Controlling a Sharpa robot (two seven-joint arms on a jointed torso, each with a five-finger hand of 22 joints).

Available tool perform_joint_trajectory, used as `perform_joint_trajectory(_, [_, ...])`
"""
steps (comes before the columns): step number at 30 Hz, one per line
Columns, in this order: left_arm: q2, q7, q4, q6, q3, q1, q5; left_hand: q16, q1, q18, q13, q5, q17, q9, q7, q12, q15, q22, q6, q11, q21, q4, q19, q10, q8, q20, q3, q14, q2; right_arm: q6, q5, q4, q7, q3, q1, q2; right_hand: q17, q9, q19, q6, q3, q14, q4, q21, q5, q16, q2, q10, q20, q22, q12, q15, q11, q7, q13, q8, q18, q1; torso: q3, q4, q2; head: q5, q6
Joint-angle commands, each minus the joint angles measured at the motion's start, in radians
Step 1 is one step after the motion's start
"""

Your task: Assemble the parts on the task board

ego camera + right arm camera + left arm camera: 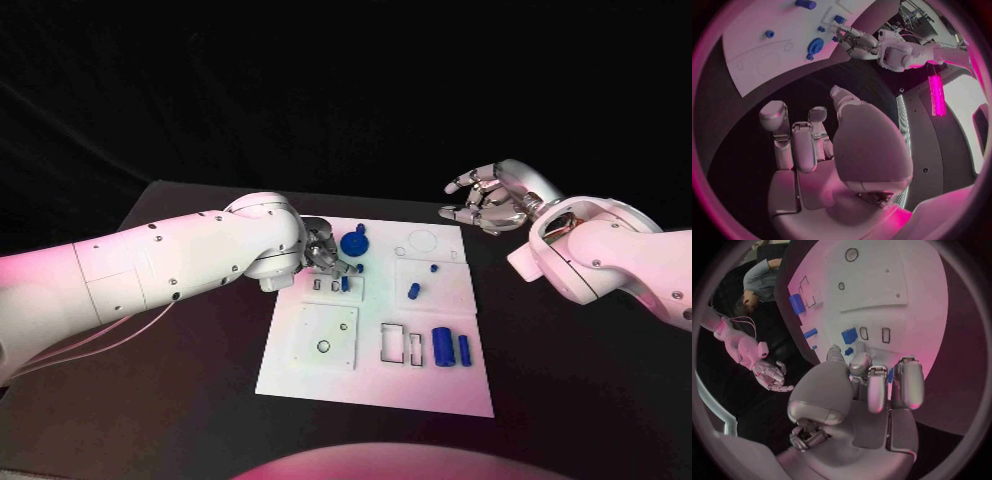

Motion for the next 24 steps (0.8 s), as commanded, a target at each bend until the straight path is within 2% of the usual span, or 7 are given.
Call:
perform_joint_trajectory(1, [0.005, -0.004, -0.001, 0.031, -0.001, 0.003, 0.011, 0.004, 0.01, -0.014, 0.001, 0.009, 0.263, 0.003, -0.003, 0.006, 0.0, 0.073, 0.01, -0.005, 0.004, 0.006, 0.008, 0.005, 0.007, -0.002, -0.025, 0.104, -0.004, -0.003, 0.004, -0.003, 0.014, 0.0, -0.002, 0.003, -0.004, 0.001, -0.004, -0.006, -0.007, 0.001, 0.0, -0.006, 0.005, -0.004, 0.001, -0.009, 0.0, -0.003, -0.012, -0.007, -0.001, 0.002, -0.012, 0.004, 0.013, 0.004, -0.0003, 0.0005, 0.0, -0.001, -0.002])
perform_joint_trajectory(24, [0.008, -0.005, 0.006, 0.046, -0.005, 0.003, 0.025, 0.004, 0.031, -0.014, 0.007, 0.039, 0.263, 0.013, -0.01, 0.011, -0.005, 0.076, 0.02, -0.012, 0.005, 0.005, 0.008, 0.009, 0.022, -0.006, -0.022, 0.104, 0.004, 0.0, 0.007, -0.014, 0.013, -0.001, -0.006, 0.01, -0.009, 0.001, -0.005, -0.007, -0.006, -0.001, 0.0, -0.012, 0.01, -0.009, 0.003, -0.01, 0.0, -0.006, -0.018, -0.008, -0.001, 0.002, -0.021, 0.01, 0.014, 0.004, 0.0007, 0.0005, 0.0, 0.003, -0.007])
